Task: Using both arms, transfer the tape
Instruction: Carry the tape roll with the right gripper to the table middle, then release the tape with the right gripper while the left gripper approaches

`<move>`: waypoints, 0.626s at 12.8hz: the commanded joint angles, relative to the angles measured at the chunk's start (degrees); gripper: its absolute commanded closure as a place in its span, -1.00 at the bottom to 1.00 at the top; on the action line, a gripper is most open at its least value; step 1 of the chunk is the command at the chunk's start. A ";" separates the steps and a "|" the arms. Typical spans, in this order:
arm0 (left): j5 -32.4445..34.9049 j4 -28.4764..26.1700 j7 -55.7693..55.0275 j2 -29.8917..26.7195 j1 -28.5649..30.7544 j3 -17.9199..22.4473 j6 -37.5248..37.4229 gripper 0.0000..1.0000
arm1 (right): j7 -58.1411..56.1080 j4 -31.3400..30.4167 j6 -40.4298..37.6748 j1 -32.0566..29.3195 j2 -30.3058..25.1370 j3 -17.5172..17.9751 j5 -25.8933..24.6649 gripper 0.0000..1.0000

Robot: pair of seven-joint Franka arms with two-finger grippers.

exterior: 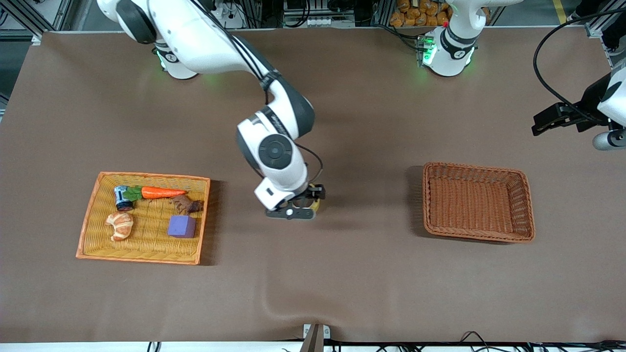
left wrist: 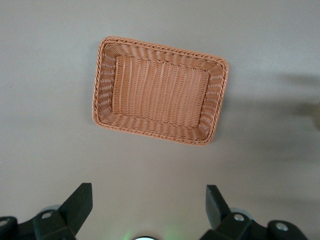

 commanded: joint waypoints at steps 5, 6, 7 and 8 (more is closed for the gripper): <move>-1.82 0.23 -1.18 3.89 -3.64 -0.55 4.84 -1.00 | -16.15 -19.44 -10.44 -12.37 -26.09 -0.20 -5.67 -1.00; -1.73 0.23 -4.50 5.03 -5.21 -0.55 6.15 -1.00 | -16.15 -21.73 -10.79 -14.21 -29.34 -0.20 -5.76 -1.00; -1.47 0.15 -8.36 5.73 -6.97 -0.55 6.95 -1.00 | -16.15 -22.97 -11.40 -16.23 -31.81 -0.20 -5.67 -1.00; -1.38 0.14 -11.27 6.96 -8.38 -0.55 8.00 -1.00 | -16.93 -23.33 -13.24 -18.77 -33.58 -0.20 -5.76 -1.00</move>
